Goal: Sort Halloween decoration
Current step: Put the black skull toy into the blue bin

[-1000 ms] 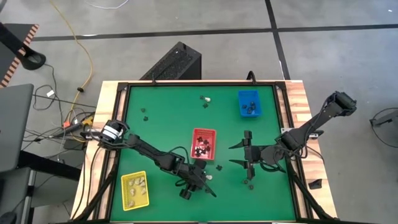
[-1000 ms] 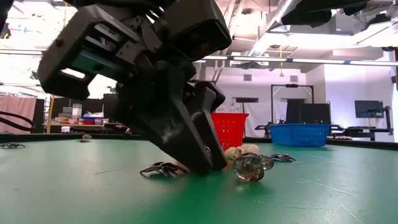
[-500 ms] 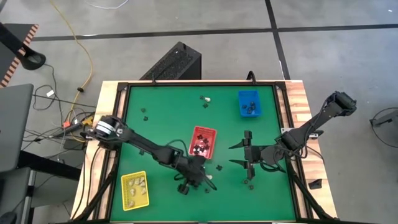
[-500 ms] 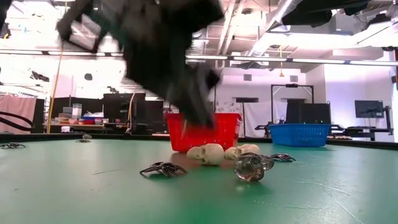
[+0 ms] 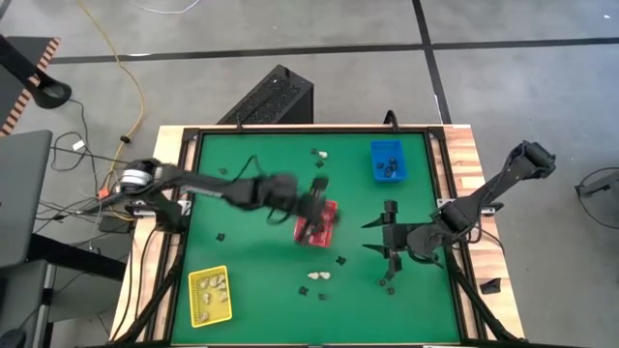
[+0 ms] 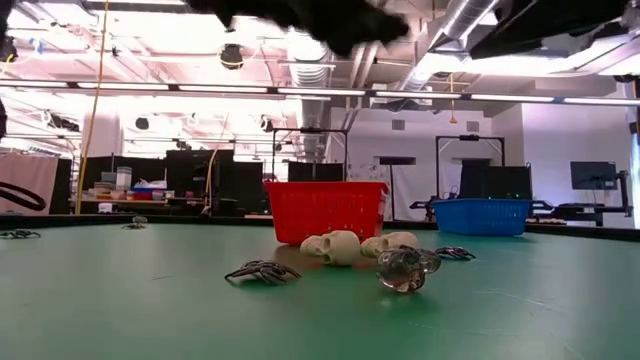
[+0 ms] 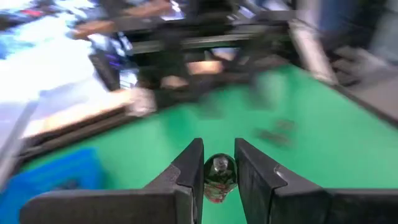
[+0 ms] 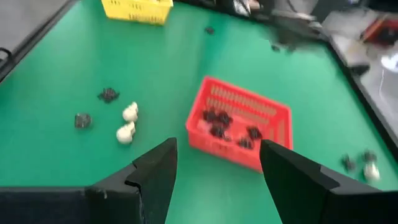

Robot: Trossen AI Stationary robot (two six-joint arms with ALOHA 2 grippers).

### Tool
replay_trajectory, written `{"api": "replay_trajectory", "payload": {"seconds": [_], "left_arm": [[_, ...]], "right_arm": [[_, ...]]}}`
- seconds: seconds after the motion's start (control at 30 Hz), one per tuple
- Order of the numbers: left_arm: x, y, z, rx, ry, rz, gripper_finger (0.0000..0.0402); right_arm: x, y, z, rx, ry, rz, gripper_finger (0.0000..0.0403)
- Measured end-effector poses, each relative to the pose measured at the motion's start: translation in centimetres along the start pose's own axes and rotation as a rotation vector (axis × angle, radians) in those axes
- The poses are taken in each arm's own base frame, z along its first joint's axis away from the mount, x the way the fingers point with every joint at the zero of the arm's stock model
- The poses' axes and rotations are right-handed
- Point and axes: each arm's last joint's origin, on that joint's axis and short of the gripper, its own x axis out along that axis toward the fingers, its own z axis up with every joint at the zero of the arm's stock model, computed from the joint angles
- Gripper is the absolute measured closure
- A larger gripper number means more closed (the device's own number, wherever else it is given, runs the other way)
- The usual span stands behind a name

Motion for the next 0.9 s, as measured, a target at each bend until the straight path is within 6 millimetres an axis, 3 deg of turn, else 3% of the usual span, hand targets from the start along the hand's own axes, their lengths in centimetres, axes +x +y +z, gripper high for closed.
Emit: {"api": "replay_trajectory", "payload": {"seconds": [0.17, 0.3, 0.47, 0.63, 0.83, 0.9], "left_arm": [[2.4, 7.7, -5.0, -0.136, -0.096, 0.138, 0.0344], [5.8, 12.7, -8.7, -0.270, -0.105, 0.203, 0.0343], [10.0, 17.1, -9.0, -0.385, -0.170, 0.273, 0.0343], [13.6, 19.3, -10.8, -0.494, -0.054, 0.357, 0.0342], [15.5, 21.0, -10.3, -0.538, 0.020, 0.478, 0.0342], [15.9, 20.7, -11.3, -0.557, 0.037, 0.483, 0.0342]], "right_arm": [[-1.8, -1.3, -0.3, 0.103, 0.068, -0.011, 0.0145], [-3.2, -1.9, -0.7, 0.171, 0.085, -0.003, 0.0145], [-5.1, -2.5, -1.4, 0.240, 0.091, -0.017, 0.0145], [-6.1, -2.9, -1.9, 0.249, 0.065, -0.117, 0.0145], [-6.1, -2.9, -1.9, 0.236, 0.050, -0.156, 0.0145], [-6.0, -2.9, -1.9, 0.233, 0.050, -0.158, 0.0145]]}}
